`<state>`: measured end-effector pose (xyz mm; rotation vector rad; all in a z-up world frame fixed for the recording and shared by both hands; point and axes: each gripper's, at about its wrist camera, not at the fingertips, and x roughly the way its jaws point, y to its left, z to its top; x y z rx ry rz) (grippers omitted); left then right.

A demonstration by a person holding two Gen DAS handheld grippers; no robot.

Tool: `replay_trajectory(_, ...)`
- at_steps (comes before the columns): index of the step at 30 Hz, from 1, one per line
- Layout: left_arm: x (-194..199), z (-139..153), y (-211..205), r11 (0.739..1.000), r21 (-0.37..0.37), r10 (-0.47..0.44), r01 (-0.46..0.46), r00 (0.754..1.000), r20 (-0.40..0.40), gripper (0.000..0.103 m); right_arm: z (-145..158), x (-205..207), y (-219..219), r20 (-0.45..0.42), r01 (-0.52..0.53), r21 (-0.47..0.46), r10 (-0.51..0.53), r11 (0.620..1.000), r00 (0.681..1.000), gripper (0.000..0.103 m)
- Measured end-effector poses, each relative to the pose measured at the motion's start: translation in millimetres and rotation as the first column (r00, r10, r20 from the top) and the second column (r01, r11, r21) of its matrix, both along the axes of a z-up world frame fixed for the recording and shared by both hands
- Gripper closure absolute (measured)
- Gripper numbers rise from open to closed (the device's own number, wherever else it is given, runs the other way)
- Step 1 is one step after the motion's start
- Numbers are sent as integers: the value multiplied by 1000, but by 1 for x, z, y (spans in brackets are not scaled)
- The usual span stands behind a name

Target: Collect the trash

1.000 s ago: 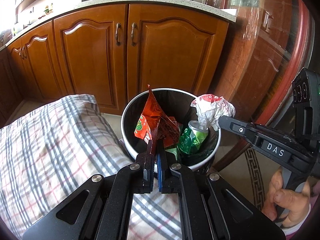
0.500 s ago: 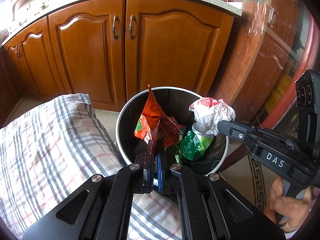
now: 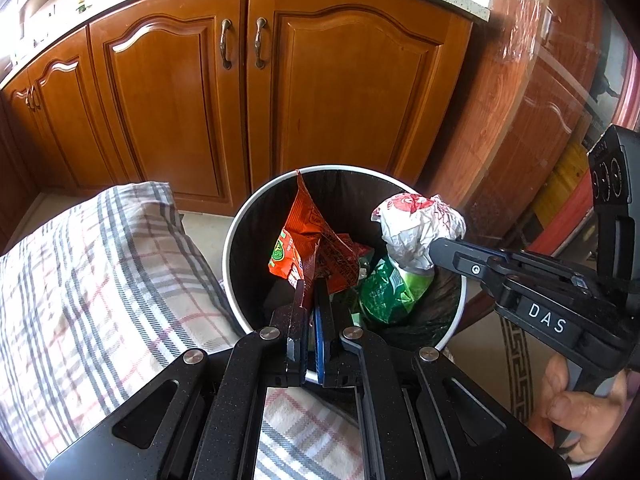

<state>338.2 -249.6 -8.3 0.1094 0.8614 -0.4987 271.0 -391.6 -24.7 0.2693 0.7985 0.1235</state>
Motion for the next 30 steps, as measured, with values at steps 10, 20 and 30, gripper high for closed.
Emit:
replay_trajectory(10,3,-2,-2,1000,8,0,0,1000,-17,93,-5,8,-3,-26,1,13,-1,1000,1000,90)
replay_trajectory(20,-12,9,20,999,0,42,-42,998,37,39,2,-1,-14,7,15,100,-16,995,1000,44)
replay_trajectory(30,-57,12,75,984,-115,143,-137,988,51,29,16,-47,2,94,31,135,-44,990,995,10)
